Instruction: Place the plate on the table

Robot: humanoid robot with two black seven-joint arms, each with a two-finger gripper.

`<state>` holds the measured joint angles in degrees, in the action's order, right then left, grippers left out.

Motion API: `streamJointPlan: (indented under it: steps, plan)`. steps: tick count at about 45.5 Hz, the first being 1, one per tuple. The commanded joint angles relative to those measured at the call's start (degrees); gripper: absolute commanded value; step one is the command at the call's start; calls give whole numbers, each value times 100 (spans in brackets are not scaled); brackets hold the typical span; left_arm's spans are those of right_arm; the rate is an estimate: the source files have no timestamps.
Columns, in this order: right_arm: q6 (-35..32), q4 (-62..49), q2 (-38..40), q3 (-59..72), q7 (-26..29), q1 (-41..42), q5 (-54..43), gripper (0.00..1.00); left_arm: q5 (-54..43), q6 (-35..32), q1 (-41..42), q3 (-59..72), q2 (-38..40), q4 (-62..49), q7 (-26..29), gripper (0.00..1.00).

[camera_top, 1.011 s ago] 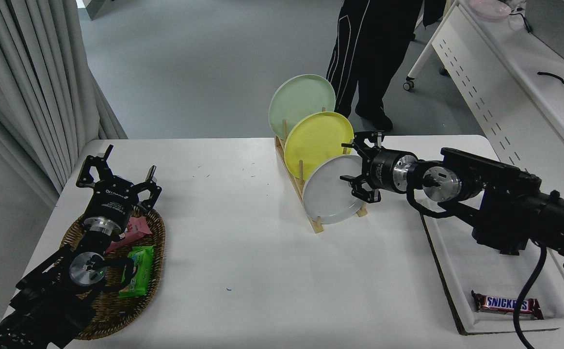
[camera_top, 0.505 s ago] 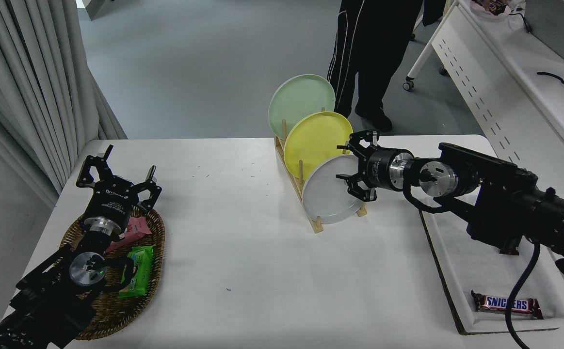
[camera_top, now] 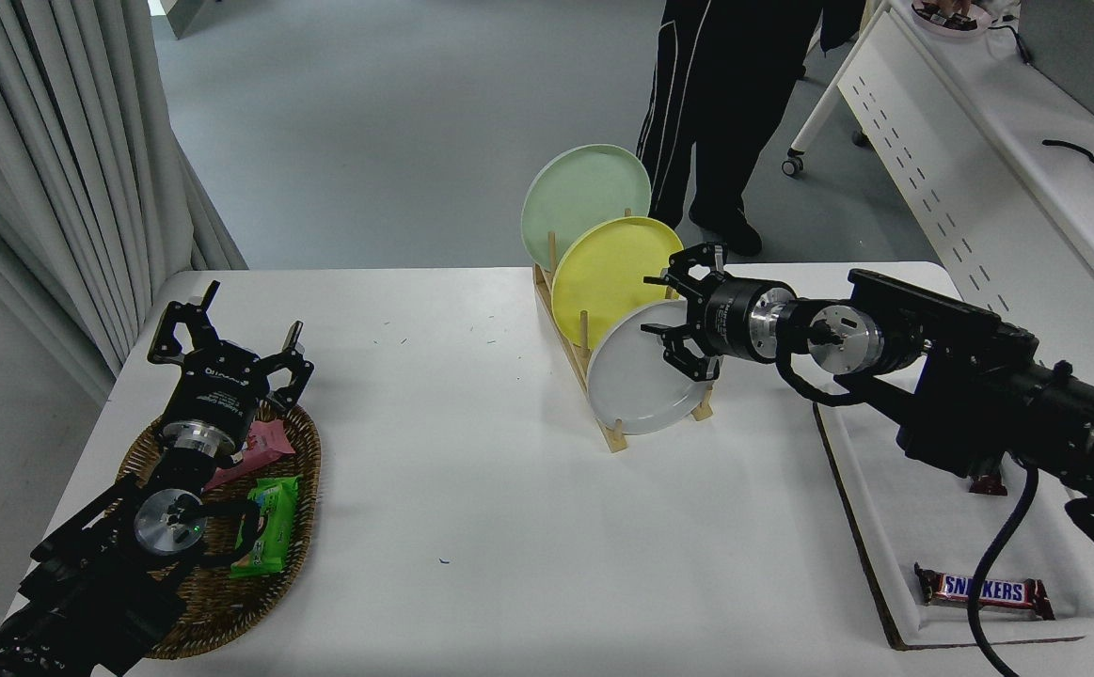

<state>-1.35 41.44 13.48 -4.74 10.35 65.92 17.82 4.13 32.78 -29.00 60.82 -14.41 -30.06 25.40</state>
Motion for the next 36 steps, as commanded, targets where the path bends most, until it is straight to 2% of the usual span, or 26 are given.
streamJointPlan:
  steps: [1, 5, 7, 36]
  plan:
    - [-6, -189, -83, -10, 2, 0, -7, 46, 0, 0, 0, 0, 0, 0, 0, 100]
    - [-6, -198, -100, -10, 2, 0, -7, 44, 0, 0, 0, 0, 0, 0, 0, 100]
    - [-6, -198, -100, -10, 11, 0, -7, 39, 0, 0, 0, 0, 0, 0, 0, 100]
    - [-111, -189, -74, -10, 178, 52, -15, 31, 0, 0, 0, 0, 0, 0, 0, 100]
